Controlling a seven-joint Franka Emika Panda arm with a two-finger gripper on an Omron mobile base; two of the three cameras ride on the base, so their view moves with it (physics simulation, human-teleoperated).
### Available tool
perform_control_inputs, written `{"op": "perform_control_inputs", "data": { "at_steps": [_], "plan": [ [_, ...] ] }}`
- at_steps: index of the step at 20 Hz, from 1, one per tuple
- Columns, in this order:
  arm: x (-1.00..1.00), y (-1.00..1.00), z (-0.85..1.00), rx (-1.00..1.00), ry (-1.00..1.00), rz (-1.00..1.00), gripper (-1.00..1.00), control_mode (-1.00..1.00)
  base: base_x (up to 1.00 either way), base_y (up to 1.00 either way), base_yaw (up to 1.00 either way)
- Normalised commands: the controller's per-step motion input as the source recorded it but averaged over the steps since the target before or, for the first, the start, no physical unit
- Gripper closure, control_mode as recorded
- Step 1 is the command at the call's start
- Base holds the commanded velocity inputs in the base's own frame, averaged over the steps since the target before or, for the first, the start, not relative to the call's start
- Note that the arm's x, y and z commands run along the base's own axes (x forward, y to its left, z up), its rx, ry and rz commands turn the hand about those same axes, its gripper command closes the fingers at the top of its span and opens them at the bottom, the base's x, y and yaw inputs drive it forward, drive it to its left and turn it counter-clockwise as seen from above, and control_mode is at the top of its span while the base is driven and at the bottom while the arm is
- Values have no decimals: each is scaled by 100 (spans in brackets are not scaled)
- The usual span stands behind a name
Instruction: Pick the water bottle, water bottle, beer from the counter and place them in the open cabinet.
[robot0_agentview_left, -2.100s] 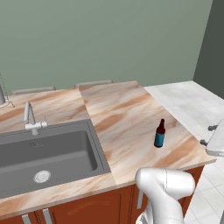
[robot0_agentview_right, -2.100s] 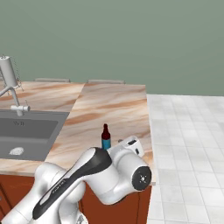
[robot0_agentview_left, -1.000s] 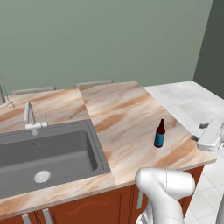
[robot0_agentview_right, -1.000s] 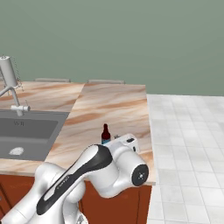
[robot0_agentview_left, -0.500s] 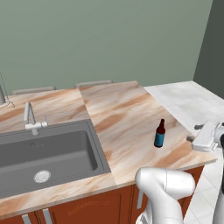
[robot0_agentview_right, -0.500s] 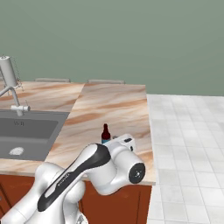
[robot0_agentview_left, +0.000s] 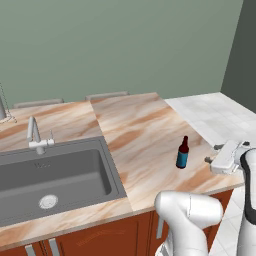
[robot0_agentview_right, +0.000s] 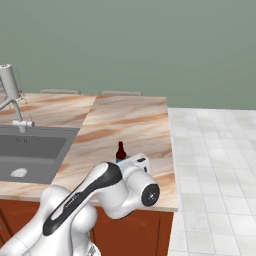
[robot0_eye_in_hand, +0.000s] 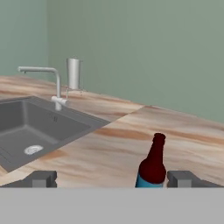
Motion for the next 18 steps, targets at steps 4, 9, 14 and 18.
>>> {"op": "perform_control_inputs", "data": {
  "at_steps": [4, 9, 14, 18],
  "plan": [
    [16, 16, -21, 0, 6, 0, -100, -100, 0, 0, 0],
    [12, 3, -17, 0, 6, 0, -100, -100, 0, 0, 0],
    [13, 0, -12, 0, 5, 1, -100, -100, 0, 0, 0],
    [19, 0, -11, 0, 5, 2, -100, -100, 0, 0, 0]
  ]
}}
